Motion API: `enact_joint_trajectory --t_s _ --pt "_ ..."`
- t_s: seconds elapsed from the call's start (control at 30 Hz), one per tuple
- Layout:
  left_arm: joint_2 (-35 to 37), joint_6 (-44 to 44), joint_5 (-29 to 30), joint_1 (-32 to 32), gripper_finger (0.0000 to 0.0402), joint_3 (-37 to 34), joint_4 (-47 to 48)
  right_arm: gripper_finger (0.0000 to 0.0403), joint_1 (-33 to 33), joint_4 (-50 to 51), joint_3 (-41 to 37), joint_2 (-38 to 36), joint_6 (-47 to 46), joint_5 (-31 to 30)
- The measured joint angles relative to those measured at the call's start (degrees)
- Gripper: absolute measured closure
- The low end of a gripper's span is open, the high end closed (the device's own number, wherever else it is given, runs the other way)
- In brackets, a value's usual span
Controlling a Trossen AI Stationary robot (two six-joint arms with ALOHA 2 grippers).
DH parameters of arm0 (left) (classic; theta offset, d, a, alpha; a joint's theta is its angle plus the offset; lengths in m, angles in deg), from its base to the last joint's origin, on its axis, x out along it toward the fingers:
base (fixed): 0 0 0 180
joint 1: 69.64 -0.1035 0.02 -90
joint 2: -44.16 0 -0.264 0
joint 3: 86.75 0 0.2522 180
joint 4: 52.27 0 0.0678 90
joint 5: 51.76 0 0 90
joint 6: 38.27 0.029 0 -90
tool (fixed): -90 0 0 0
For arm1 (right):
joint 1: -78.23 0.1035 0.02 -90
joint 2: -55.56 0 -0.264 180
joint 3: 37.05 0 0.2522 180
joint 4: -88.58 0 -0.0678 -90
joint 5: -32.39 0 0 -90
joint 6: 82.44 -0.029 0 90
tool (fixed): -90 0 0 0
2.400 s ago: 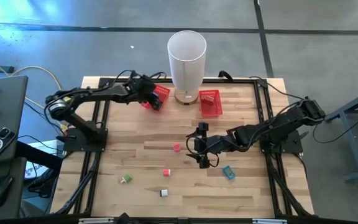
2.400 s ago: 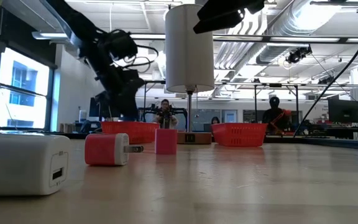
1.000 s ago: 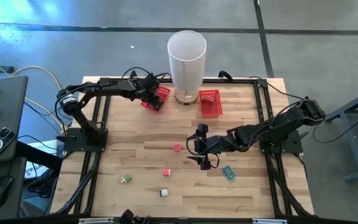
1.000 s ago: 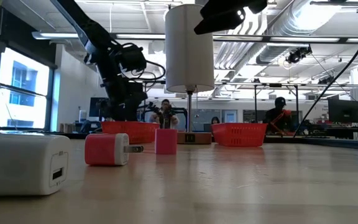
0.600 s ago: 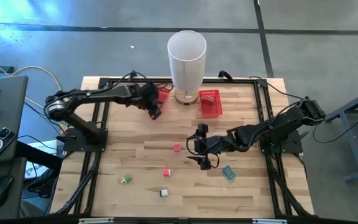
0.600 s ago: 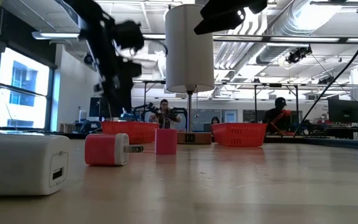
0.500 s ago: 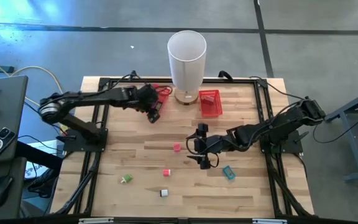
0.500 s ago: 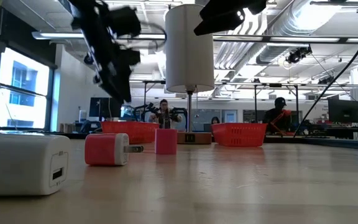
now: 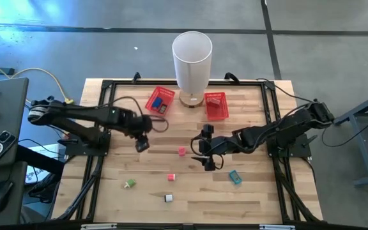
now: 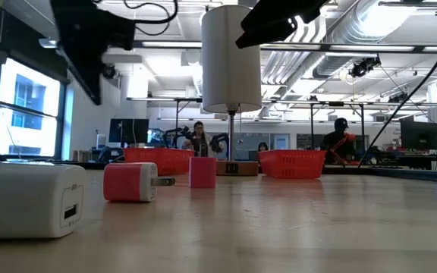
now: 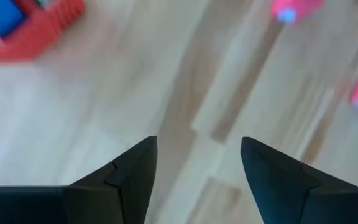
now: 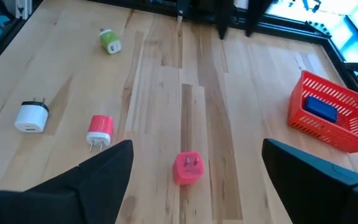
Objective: Sort adapters and digital timers
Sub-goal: Put the green charger adapter into the right red bin
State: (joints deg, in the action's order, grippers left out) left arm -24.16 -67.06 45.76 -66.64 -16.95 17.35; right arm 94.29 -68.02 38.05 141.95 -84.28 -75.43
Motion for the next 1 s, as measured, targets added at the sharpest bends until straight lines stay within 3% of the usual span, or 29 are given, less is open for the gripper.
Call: enact_joint_trajectory --t_s 0.23,0.6,0.9,1.0 --pt "0.0 -7.76 0.24 11.61 0.0176 -1.95 2.84 0.0059 0.0 0.12 -0.02 0.16 -1.36 0.42" --pt "0.0 -20.66 1.4 29.52 0.0176 -10.65 0.0 0.0059 0.44 -0.59 -0.02 0.18 -1.62 0.47" --pt "-0.02 -27.17 7.79 39.26 0.0176 -11.5 -0.48 0.0059 0.43 -1.31 -0.02 0.21 -1.66 3.43" --pt "-0.02 -23.47 8.89 40.66 0.0176 -11.5 0.8 0.0059 0.44 -1.3 -0.02 0.24 -1.66 3.42"
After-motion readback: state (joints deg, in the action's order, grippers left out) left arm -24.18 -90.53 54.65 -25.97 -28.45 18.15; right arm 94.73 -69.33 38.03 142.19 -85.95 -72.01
